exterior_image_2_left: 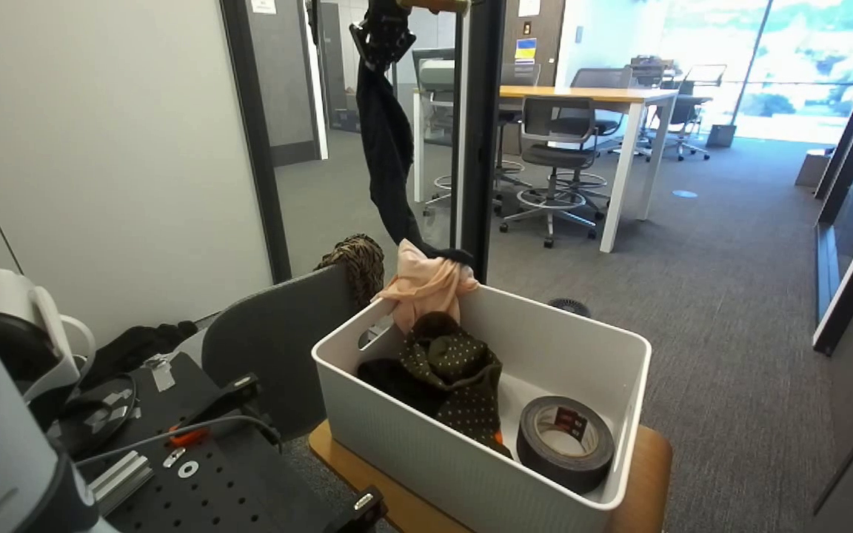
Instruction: Take the black cloth out of the basket and hang it on the back of the white chair
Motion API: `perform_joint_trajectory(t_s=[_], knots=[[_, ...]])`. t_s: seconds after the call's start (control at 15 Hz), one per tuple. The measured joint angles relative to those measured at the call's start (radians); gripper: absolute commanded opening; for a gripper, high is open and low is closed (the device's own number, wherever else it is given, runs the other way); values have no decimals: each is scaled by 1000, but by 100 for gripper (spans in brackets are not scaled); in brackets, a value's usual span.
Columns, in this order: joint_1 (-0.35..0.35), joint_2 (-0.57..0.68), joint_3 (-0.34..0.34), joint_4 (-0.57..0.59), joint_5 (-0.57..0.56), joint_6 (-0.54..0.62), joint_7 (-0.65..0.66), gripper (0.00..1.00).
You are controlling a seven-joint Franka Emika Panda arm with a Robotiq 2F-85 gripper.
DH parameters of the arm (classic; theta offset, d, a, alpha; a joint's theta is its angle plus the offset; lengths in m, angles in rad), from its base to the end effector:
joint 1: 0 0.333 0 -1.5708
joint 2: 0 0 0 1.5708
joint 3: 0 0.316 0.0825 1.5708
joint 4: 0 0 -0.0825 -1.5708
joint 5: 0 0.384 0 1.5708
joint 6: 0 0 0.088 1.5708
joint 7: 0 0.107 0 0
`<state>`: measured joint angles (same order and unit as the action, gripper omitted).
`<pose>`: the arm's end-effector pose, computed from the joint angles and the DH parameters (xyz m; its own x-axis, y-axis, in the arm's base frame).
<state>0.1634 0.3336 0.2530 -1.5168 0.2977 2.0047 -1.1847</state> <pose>0.6200 0.2690 0.4958 0.0888 0.9189 0.3845 0.9957 -0.0919 -0.0105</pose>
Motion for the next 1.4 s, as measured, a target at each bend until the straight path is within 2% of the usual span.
perform_joint_trajectory(t_s=[0.8,1.07,1.4], knots=[[123,98,59,-68,-142,4,1,10],[139,79,68,-103,-192,20,4,10],[145,-10,88,-215,-208,68,14,9]])
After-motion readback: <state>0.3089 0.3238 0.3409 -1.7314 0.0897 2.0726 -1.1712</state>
